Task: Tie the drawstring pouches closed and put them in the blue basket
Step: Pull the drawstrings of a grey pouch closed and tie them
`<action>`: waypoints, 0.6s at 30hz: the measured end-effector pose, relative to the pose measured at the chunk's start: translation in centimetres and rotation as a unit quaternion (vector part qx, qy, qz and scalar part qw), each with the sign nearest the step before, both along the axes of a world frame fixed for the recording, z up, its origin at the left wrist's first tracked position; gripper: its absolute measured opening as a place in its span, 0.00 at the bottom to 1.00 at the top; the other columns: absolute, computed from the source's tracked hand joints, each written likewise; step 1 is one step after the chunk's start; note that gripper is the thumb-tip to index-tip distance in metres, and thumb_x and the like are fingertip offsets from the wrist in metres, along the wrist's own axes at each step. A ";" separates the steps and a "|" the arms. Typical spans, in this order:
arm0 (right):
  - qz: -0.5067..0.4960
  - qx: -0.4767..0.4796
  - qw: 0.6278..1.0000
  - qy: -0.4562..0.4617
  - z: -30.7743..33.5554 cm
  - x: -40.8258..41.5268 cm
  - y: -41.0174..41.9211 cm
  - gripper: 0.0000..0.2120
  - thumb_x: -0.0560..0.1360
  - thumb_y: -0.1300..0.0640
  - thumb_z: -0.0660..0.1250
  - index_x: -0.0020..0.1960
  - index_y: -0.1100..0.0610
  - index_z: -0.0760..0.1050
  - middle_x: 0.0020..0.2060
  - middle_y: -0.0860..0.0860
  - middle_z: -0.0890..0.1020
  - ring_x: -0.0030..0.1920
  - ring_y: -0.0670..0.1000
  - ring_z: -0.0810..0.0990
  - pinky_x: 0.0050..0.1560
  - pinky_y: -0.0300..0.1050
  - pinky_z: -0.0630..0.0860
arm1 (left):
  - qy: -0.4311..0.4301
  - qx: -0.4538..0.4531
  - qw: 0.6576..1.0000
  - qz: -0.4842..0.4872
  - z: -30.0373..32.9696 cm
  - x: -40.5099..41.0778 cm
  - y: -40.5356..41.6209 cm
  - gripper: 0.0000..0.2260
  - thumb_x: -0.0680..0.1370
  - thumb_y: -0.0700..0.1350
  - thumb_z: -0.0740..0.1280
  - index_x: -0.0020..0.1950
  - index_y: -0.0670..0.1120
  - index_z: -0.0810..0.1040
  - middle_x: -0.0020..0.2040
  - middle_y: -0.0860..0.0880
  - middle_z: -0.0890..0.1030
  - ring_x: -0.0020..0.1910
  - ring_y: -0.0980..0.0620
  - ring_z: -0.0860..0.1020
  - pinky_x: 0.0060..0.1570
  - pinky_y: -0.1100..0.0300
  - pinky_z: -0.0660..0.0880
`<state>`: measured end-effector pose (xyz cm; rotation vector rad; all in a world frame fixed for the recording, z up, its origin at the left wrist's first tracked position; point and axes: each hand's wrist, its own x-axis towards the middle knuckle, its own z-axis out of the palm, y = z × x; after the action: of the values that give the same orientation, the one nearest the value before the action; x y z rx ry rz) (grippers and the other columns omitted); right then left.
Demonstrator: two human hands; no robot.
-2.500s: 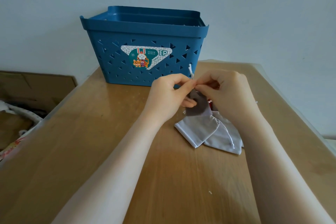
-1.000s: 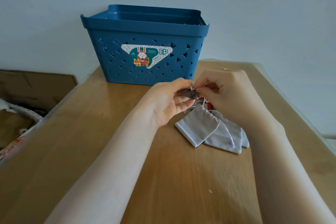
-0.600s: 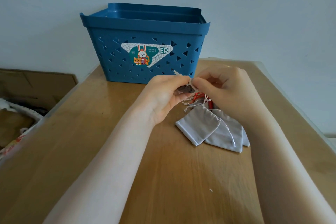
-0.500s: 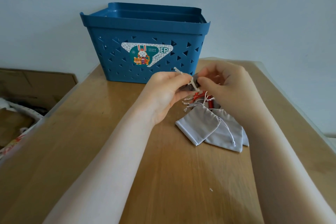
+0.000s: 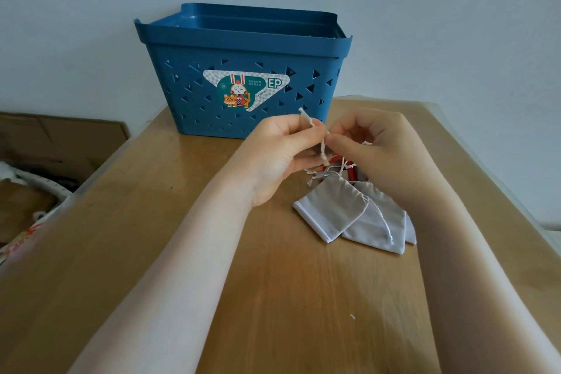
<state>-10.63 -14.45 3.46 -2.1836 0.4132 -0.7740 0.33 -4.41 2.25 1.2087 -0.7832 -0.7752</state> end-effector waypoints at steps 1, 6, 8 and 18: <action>0.002 -0.011 1.000 0.005 0.0 -0.1 -0.1 0.04 0.71 0.59 0.68 0.38 0.57 0.78 0.30 0.52 0.79 0.28 0.43 0.71 0.30 0.33 0.69 | -0.026 0.012 1.000 0.001 0.0 0.2 0.1 0.07 0.78 0.37 0.64 0.39 0.40 0.77 0.39 0.49 0.79 0.41 0.52 0.79 0.50 0.56 0.80; 0.007 -0.067 0.997 0.023 0.2 -0.2 -0.1 0.04 0.72 0.61 0.69 0.38 0.57 0.78 0.31 0.47 0.79 0.30 0.43 0.74 0.32 0.30 0.69 | -0.230 0.082 0.968 0.055 0.5 0.8 1.0 0.03 0.75 0.43 0.69 0.42 0.49 0.81 0.43 0.54 0.82 0.45 0.59 0.79 0.50 0.65 0.75; 0.012 -0.085 0.996 0.032 0.4 -0.4 -0.1 0.04 0.73 0.60 0.69 0.39 0.56 0.78 0.32 0.46 0.80 0.30 0.41 0.74 0.32 0.29 0.70 | -0.287 0.091 0.952 0.054 0.7 0.8 1.2 0.03 0.74 0.45 0.70 0.41 0.52 0.80 0.41 0.56 0.81 0.45 0.62 0.78 0.50 0.69 0.72; 0.005 -0.101 0.993 0.058 1.1 -0.7 0.3 0.05 0.74 0.58 0.67 0.39 0.54 0.78 0.32 0.48 0.81 0.32 0.45 0.77 0.35 0.38 0.73 | -0.495 -0.002 0.860 0.124 0.4 0.5 0.4 0.04 0.69 0.40 0.66 0.37 0.47 0.72 0.39 0.56 0.71 0.37 0.62 0.71 0.36 0.72 0.65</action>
<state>-11.31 -14.10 4.53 -2.4266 0.3960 -0.7120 0.81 -4.06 2.65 1.6671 -1.4108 0.1354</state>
